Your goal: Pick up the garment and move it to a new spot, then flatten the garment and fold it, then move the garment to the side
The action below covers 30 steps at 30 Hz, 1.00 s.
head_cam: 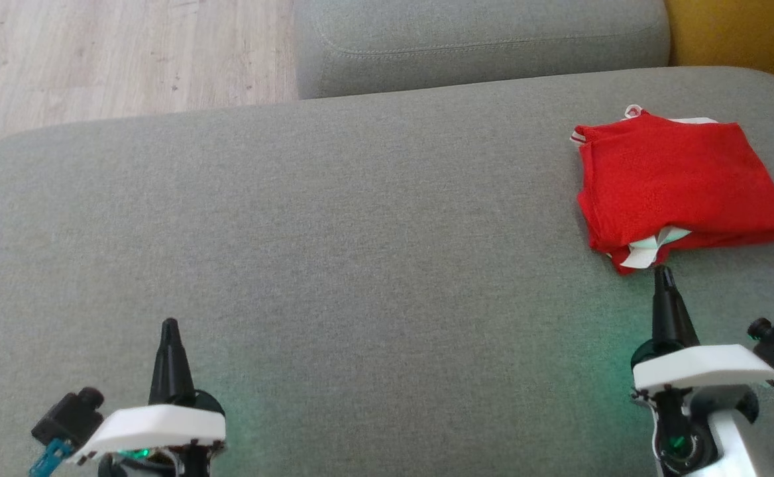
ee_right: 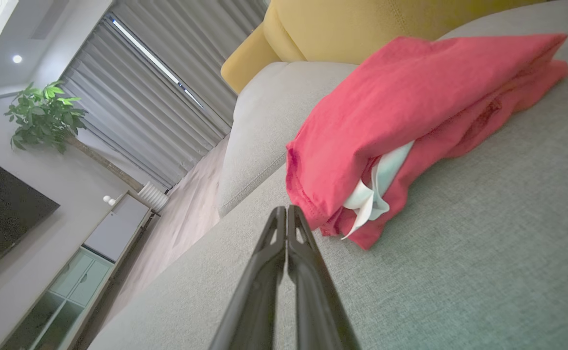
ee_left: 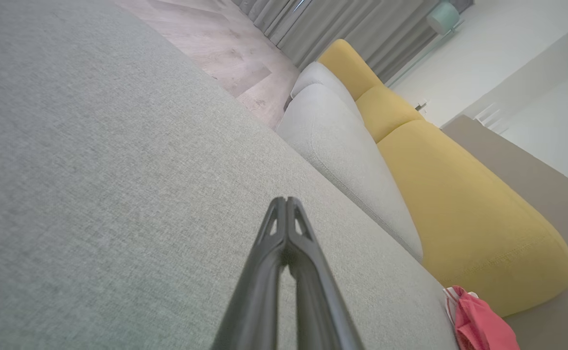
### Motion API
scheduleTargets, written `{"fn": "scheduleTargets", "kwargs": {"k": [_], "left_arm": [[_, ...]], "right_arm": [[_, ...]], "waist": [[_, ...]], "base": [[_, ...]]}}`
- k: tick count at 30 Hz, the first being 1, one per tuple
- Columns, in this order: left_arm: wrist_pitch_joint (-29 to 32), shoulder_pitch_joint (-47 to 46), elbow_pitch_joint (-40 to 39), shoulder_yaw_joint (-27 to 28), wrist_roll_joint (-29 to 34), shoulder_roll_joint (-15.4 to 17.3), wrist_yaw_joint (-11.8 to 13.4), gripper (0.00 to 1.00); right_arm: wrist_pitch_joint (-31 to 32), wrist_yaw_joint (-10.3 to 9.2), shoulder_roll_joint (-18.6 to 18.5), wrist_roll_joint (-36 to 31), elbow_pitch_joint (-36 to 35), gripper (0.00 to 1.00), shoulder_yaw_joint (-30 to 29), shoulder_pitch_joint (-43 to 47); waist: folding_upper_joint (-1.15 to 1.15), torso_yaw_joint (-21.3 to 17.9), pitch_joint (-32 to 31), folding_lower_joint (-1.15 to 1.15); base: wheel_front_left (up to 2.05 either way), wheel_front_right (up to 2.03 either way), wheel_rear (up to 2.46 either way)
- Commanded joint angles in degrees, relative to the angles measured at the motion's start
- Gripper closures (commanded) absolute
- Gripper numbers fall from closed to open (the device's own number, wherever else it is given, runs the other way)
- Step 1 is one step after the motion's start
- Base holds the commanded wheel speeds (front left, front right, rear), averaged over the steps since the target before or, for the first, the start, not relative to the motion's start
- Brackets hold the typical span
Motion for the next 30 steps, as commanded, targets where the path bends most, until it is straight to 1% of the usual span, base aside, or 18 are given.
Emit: {"fn": "scheduleTargets", "kwargs": {"k": [1, 30], "left_arm": [[0.3, -3.0, -1.8, 1.4, -1.6, 0.6, -0.3, 1.0], [5.0, -3.7, -1.8, 5.0, -17.5, 0.7, -1.3, 1.0]], "right_arm": [[0.6, -0.02, -0.6, 1.9, -2.3, 1.0, 0.1, -1.7], [5.2, -0.03, -0.6, 20.3, -4.2, 1.0, -2.1, -1.2]], "waist": [[0.0, 0.0, 0.0, 0.0], [0.0, 0.2, -0.9, 0.0]], "base": [[0.0, 0.0, 0.0], [0.0, 0.0, 0.0]]}}
